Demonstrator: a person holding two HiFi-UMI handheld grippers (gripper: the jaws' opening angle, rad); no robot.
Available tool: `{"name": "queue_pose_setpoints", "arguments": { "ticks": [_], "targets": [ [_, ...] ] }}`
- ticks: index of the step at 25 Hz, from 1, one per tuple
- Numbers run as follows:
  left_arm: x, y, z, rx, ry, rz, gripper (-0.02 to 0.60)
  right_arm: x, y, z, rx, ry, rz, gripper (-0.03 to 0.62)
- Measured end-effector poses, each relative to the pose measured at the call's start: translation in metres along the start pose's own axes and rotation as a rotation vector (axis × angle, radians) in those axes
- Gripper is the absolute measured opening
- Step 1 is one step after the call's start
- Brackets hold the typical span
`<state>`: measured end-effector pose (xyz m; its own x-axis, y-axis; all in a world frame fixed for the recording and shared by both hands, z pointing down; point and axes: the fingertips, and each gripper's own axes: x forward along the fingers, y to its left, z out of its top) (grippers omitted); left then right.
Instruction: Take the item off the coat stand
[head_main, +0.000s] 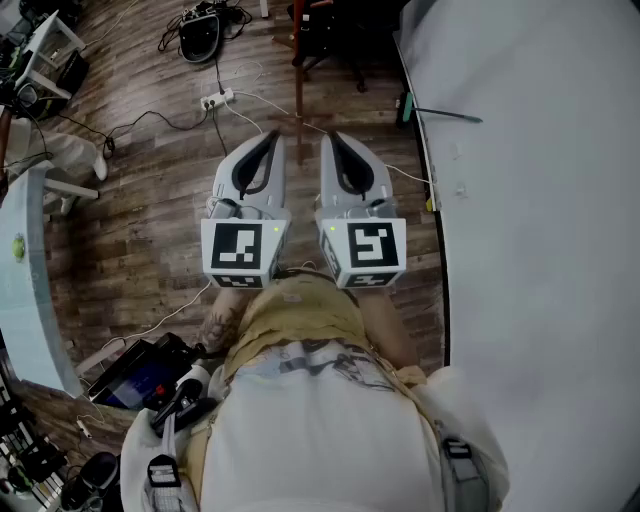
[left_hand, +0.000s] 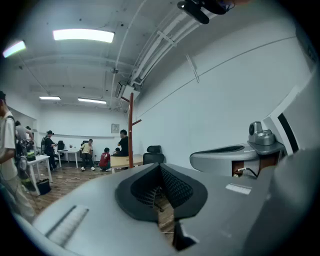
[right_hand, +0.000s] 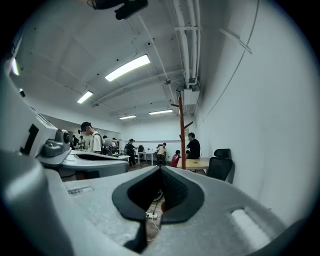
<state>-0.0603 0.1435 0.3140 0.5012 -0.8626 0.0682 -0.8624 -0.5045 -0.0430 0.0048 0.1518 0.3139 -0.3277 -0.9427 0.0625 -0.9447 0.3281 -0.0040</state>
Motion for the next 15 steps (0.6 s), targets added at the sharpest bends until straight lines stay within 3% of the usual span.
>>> {"name": "queue_pose_setpoints", "arguments": {
  "ticks": [6, 15],
  "targets": [
    [0.001, 0.006, 0.001, -0.029, -0.003, 0.029, -0.003, 0.004, 0.000, 0.000, 0.006, 0.014, 0.010, -0.006],
    [0.000, -0.002, -0.003, -0.079, 0.057, 0.020, -0.003, -0.002, -0.003, -0.007, 0.077, 0.052, 0.017, -0.005]
  ]
}}
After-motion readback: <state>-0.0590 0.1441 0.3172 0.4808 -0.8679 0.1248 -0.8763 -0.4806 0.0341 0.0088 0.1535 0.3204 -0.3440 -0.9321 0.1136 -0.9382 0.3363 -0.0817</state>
